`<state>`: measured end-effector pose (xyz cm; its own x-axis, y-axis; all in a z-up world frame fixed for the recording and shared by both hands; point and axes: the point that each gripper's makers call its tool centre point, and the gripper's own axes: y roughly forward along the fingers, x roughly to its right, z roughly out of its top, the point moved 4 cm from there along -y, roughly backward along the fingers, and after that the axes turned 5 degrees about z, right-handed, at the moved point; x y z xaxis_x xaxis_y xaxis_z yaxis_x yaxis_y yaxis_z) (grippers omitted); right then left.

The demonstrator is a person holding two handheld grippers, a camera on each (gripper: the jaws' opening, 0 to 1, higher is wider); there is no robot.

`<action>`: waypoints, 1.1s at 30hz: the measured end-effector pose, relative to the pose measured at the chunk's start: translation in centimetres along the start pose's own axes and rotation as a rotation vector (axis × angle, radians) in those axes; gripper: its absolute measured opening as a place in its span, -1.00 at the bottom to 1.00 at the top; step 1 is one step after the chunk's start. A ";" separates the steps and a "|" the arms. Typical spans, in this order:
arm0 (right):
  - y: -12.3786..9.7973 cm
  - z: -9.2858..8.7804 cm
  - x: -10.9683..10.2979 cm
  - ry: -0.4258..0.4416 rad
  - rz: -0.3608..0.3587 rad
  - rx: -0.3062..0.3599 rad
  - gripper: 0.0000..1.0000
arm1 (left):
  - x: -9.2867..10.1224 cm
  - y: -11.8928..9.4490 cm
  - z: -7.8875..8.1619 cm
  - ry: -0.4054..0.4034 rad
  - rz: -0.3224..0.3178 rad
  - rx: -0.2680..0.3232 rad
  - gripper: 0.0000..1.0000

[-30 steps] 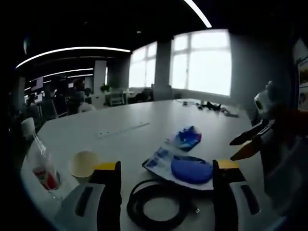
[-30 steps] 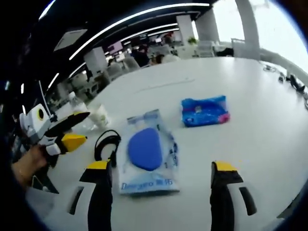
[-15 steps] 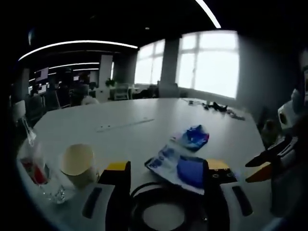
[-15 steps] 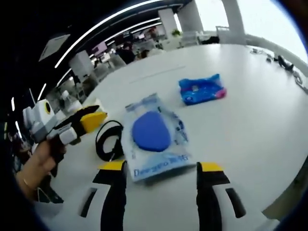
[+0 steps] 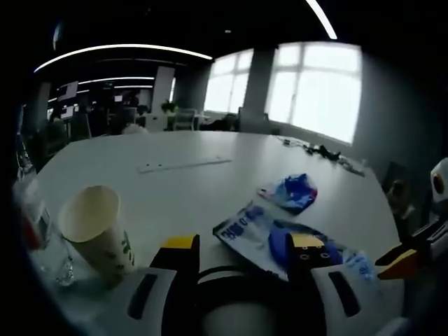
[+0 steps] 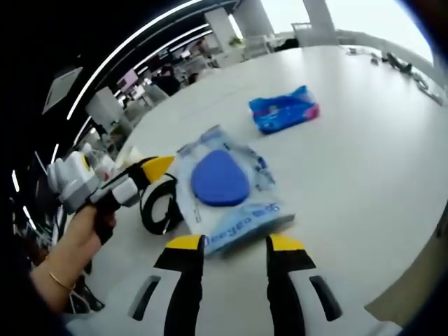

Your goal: Arrange the tabletop items into an orderly group along one side of the table until the central work area is clear of visible clutter.

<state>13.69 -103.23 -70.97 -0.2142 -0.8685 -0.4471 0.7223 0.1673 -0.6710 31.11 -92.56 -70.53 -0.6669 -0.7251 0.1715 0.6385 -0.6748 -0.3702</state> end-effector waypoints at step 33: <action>2.8 -1.1 0.0 0.121 0.068 -0.093 -0.73 | -1.5 2.8 -1.8 -0.180 0.033 -0.147 -0.89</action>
<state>14.94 -102.25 -73.48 -0.2482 -0.7922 -0.5575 0.6748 0.2715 -0.6862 33.20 -93.07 -73.48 -0.5589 -0.7682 0.3123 0.5874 -0.6326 -0.5047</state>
